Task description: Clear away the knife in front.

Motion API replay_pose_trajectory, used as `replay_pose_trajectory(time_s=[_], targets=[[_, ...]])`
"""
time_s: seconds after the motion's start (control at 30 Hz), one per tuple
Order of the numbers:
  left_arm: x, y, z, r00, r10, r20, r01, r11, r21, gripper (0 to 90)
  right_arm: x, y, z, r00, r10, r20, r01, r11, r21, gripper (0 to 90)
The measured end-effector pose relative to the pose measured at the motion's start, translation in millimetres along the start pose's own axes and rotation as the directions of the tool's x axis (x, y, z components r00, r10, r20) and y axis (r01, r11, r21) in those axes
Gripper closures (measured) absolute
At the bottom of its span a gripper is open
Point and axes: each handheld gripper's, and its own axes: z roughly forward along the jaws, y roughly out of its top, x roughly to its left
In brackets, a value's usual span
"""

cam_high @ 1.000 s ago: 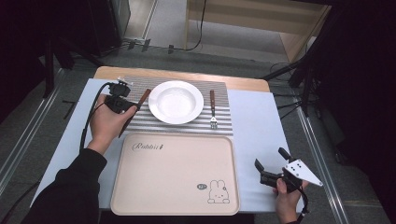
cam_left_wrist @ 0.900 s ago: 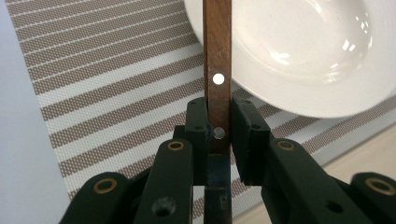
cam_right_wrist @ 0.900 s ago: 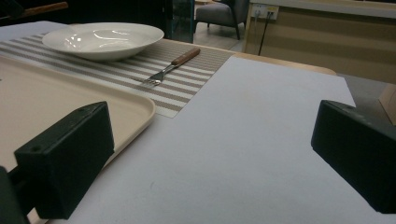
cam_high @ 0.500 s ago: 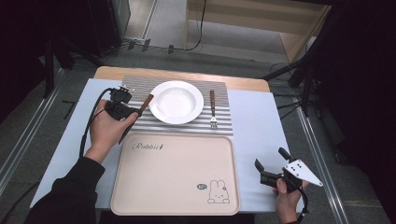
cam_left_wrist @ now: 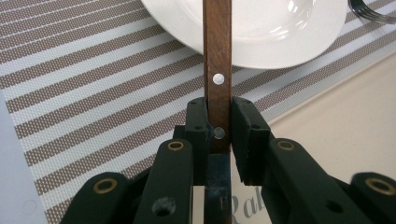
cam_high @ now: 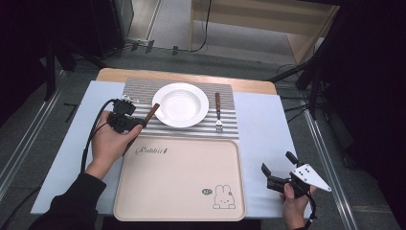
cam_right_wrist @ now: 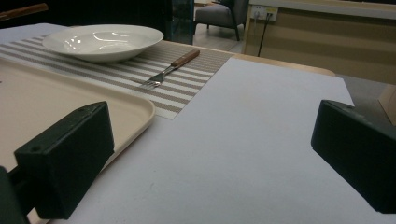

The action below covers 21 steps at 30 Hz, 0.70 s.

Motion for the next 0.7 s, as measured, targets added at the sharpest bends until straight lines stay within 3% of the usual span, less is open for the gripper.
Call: replay_pose_trajectory(time_s=[0.7], targets=[[-22.1,-24.6,-9.6,0.9988,0.002,0.049,-0.002,0.9999,-0.013,76.6,0.3,0.0,0.0,1.0,-0.002,0.002,0.002,1.0,0.002,0.0]])
